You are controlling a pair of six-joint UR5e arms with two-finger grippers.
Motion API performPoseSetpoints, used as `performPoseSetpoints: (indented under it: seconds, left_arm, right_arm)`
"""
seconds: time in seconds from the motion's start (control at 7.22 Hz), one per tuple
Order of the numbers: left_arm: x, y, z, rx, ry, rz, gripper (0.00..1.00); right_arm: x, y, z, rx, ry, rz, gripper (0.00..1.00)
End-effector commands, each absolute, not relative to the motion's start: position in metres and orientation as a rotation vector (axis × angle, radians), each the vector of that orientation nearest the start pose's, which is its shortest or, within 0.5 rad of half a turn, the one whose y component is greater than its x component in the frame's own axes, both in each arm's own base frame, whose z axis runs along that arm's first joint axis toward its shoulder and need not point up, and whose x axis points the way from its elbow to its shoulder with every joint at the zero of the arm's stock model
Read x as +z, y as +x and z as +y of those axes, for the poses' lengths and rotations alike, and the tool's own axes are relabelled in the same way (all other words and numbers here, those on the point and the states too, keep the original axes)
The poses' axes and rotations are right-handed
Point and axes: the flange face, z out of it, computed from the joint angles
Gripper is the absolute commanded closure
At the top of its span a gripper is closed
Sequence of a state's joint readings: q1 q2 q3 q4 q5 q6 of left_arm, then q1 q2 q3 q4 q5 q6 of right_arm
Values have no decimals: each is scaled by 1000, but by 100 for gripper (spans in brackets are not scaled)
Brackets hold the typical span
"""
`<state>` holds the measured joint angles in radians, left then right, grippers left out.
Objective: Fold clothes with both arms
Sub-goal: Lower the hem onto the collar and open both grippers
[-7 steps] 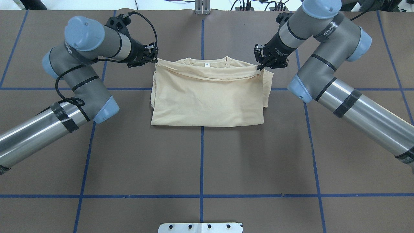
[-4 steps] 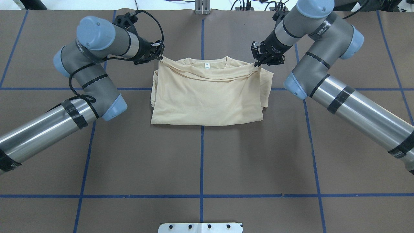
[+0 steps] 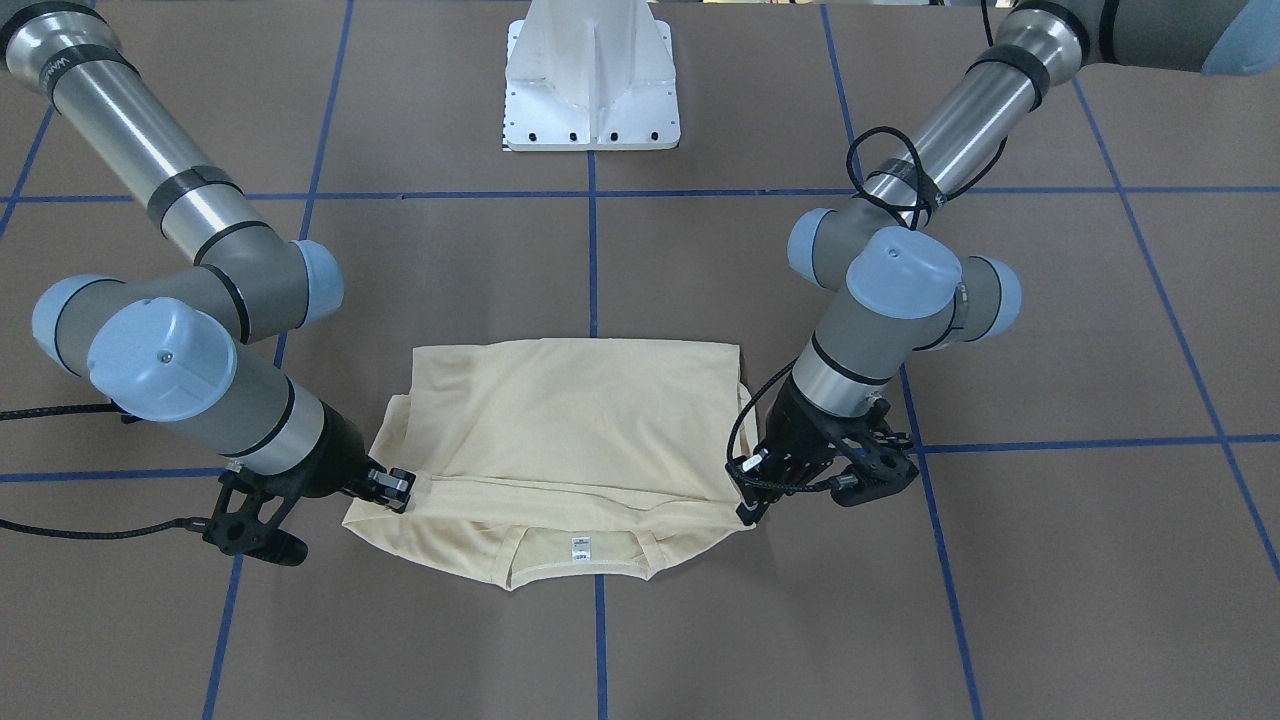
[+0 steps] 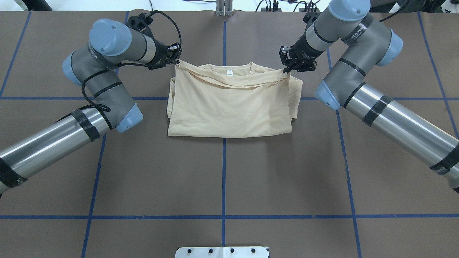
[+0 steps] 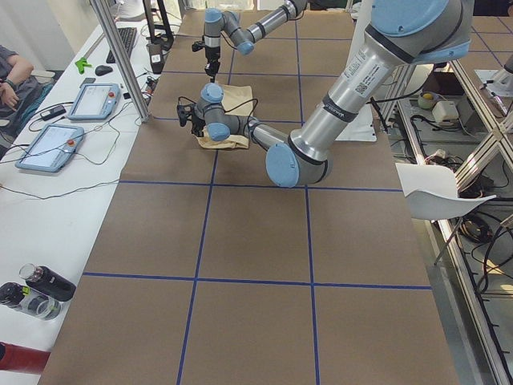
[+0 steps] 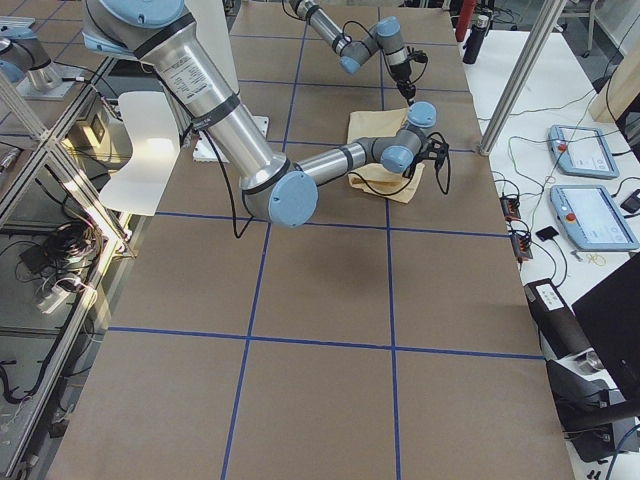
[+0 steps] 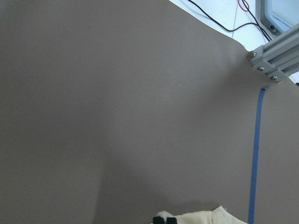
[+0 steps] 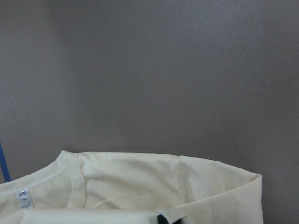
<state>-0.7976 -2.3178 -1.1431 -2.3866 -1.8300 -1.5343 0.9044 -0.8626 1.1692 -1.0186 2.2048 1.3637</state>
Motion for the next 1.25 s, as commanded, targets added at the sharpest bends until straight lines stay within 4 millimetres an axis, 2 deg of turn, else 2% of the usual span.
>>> performPoseSetpoints:
  seconds: [0.0,0.42,0.97,1.11]
  left_arm:
    - [310,473,-644,-533,248,1123,100]
    - [311,475,-645,-535,244,1121,100]
    - [302,476,-642,-531,246,1137,100]
    - [304,476,-642,-529,247,1134,80]
  right_arm:
    - [350,-421,-659,376,-60,-1007,100]
    - [353,-422,-660,382,-57,-999,100]
    - [335,-430,-658,364,-45,-1017,100]
    - [335,-431,-657,362,-45,-1017,98]
